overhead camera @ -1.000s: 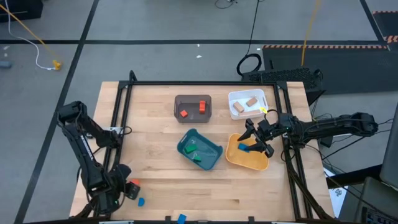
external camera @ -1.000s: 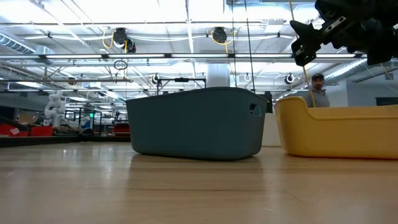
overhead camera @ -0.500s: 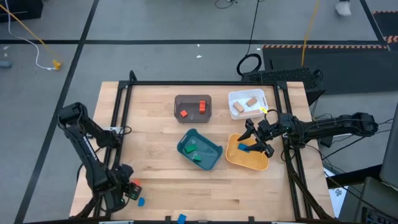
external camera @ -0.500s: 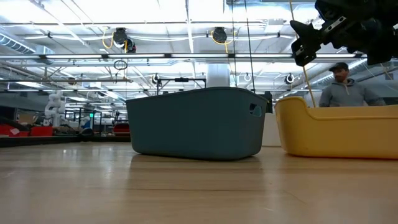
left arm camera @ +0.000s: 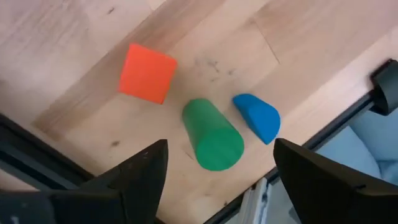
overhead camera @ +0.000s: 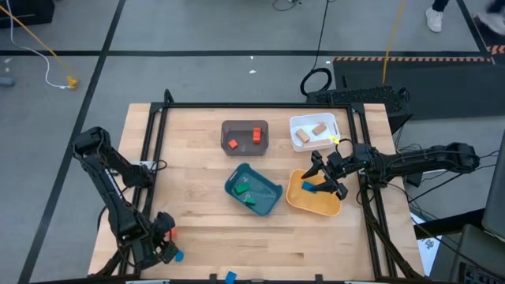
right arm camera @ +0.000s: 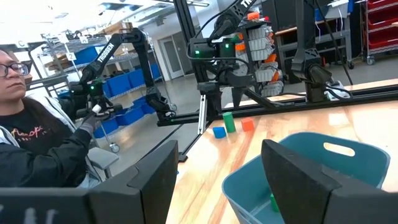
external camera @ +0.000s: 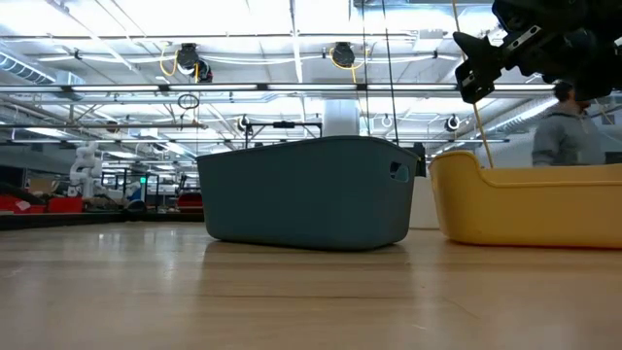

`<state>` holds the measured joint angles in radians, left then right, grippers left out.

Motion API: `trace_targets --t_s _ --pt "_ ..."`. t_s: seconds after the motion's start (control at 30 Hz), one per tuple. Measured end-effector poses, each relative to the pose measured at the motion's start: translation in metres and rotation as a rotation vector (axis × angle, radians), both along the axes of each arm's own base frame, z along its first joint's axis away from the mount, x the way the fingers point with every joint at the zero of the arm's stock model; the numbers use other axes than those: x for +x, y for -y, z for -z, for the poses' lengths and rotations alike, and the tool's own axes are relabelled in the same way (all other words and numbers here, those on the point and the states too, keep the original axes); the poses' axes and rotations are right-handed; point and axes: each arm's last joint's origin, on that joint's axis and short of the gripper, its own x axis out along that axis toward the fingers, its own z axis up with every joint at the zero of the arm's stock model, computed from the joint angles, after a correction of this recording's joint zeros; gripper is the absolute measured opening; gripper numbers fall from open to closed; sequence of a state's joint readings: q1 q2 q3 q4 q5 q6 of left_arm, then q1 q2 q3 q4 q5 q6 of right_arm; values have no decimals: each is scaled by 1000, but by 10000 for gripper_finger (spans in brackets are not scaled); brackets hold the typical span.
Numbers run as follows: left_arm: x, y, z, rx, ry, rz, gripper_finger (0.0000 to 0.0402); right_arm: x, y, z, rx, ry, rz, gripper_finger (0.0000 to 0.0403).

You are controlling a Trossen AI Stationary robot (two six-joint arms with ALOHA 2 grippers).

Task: Sort & place blocks by color
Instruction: Put the green block into the blue bin

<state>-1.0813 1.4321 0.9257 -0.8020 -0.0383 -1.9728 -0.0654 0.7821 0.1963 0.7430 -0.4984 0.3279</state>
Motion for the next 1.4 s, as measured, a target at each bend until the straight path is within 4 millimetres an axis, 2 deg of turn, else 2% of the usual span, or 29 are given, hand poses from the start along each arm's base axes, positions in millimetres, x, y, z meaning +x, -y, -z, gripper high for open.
trace_targets --t_s 0.27,0.67,0.83,1.03,1.3,1.4 --pt "0 0 2 2 -17 -69 292 0 0 0 0 0 0 224" --pt "5 10 18 14 -50 -100 301 0 0 0 0 0 0 224" --pt "8 10 24 40 -63 -108 292 0 0 0 0 0 0 224" --pt "8 8 25 59 -72 -112 243 0 0 0 0 0 0 224" --pt "8 9 25 41 -96 -108 131 0 0 0 0 0 0 224" --pt "9 9 25 34 -97 -111 130 0 0 0 0 0 0 224"
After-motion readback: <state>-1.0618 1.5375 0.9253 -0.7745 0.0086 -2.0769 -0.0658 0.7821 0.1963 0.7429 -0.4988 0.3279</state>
